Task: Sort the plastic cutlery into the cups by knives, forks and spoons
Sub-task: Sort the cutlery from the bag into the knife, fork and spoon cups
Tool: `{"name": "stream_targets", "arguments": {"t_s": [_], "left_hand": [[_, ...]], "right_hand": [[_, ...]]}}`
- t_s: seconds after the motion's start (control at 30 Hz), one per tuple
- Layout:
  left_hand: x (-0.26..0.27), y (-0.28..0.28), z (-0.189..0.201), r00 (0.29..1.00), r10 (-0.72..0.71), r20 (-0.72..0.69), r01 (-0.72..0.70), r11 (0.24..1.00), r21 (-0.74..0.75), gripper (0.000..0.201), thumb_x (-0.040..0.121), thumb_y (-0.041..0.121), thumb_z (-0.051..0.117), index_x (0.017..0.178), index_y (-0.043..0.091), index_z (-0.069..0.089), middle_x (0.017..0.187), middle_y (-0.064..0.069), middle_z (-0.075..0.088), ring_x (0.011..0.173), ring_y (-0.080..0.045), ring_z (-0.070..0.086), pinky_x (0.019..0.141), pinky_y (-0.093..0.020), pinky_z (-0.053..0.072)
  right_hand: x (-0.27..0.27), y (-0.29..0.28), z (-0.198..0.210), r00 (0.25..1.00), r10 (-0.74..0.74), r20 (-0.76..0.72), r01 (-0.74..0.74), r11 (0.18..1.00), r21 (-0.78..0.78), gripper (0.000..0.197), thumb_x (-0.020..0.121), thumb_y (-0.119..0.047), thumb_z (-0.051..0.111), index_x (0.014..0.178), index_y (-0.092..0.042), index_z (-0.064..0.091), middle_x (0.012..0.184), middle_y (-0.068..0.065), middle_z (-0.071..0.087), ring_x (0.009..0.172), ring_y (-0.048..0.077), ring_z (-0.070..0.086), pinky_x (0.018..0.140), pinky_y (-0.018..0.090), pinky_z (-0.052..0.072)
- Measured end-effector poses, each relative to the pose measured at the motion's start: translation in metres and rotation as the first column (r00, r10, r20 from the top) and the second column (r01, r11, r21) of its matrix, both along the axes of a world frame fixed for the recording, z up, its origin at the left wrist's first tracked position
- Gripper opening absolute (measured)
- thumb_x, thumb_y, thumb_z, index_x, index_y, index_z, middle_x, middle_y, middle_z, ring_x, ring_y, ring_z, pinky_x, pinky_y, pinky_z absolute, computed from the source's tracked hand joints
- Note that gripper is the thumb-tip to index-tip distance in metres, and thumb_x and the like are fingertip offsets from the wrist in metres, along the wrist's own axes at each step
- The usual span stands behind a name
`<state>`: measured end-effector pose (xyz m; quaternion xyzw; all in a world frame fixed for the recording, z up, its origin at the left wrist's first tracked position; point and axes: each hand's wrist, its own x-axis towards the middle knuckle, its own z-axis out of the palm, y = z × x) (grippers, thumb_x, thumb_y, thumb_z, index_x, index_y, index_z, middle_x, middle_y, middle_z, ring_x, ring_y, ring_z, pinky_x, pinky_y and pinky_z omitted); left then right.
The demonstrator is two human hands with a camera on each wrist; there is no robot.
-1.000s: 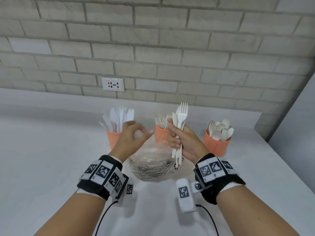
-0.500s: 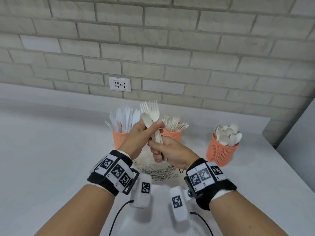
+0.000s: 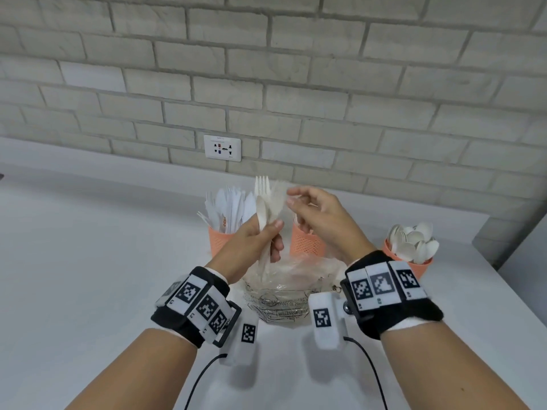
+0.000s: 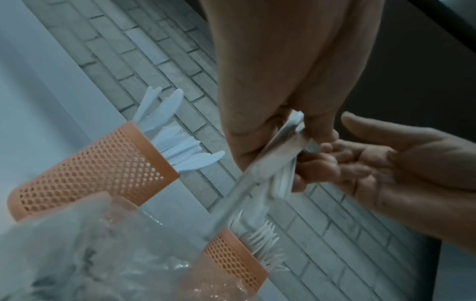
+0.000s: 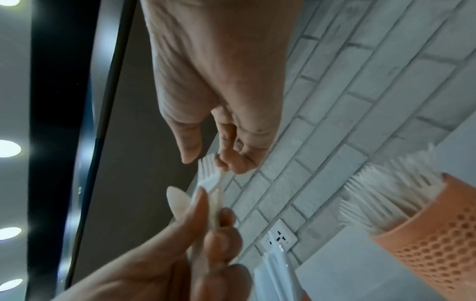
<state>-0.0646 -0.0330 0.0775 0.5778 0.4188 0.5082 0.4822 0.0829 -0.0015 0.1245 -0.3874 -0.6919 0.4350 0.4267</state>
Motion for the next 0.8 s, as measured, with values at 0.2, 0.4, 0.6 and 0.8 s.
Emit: {"name": "stream_targets", "arguments": {"t_s": [0.2, 0.4, 0.6, 0.8], "left_hand": [[-0.004, -0.002, -0.006, 0.99, -0.077, -0.122, 0.069, 0.996, -0.064, 0.046, 0.089, 0.054, 0.036, 0.07, 0.014, 0.05, 0.058, -0.003, 0.052, 0.055, -0.018, 0.051, 0.063, -0.026, 0.044], [-0.002, -0.002, 0.0, 0.988, -0.141, 0.064, 0.149, 0.979, -0.14, 0.035, 0.099, 0.037, 0.033, 0.076, 0.013, 0.046, 0.056, 0.004, 0.048, 0.05, -0.012, 0.046, 0.056, -0.024, 0.05], [0.001, -0.002, 0.004, 0.966, -0.258, -0.013, 0.248, 0.941, -0.23, 0.041, 0.098, 0.042, 0.032, 0.074, 0.014, 0.049, 0.06, -0.001, 0.048, 0.05, -0.014, 0.044, 0.056, -0.027, 0.047], [0.006, 0.002, 0.0, 0.955, -0.284, -0.085, 0.257, 0.937, -0.237, 0.035, 0.097, 0.039, 0.035, 0.079, 0.012, 0.048, 0.065, 0.001, 0.051, 0.053, -0.012, 0.046, 0.057, -0.024, 0.047]], "right_hand": [[-0.013, 0.007, -0.005, 0.988, -0.141, -0.056, 0.147, 0.983, 0.114, 0.009, 0.093, -0.012, 0.054, 0.085, -0.009, 0.056, 0.068, -0.003, 0.048, 0.056, 0.007, 0.043, 0.055, 0.018, 0.038], [-0.013, 0.004, -0.003, 0.987, -0.109, -0.117, 0.118, 0.991, 0.069, 0.011, 0.096, -0.016, 0.048, 0.098, -0.005, 0.051, 0.065, -0.001, 0.046, 0.049, 0.006, 0.04, 0.048, 0.015, 0.037], [-0.004, 0.012, -0.003, 0.996, 0.03, -0.08, -0.037, 0.995, -0.091, 0.019, 0.091, -0.013, 0.058, 0.108, -0.005, 0.061, 0.061, -0.002, 0.045, 0.049, 0.007, 0.038, 0.043, 0.015, 0.034], [0.013, 0.019, 0.003, 0.999, 0.041, -0.019, -0.043, 0.989, -0.141, 0.013, 0.088, -0.008, 0.06, 0.076, -0.011, 0.062, 0.056, 0.001, 0.049, 0.042, 0.005, 0.04, 0.04, 0.015, 0.031]]}}
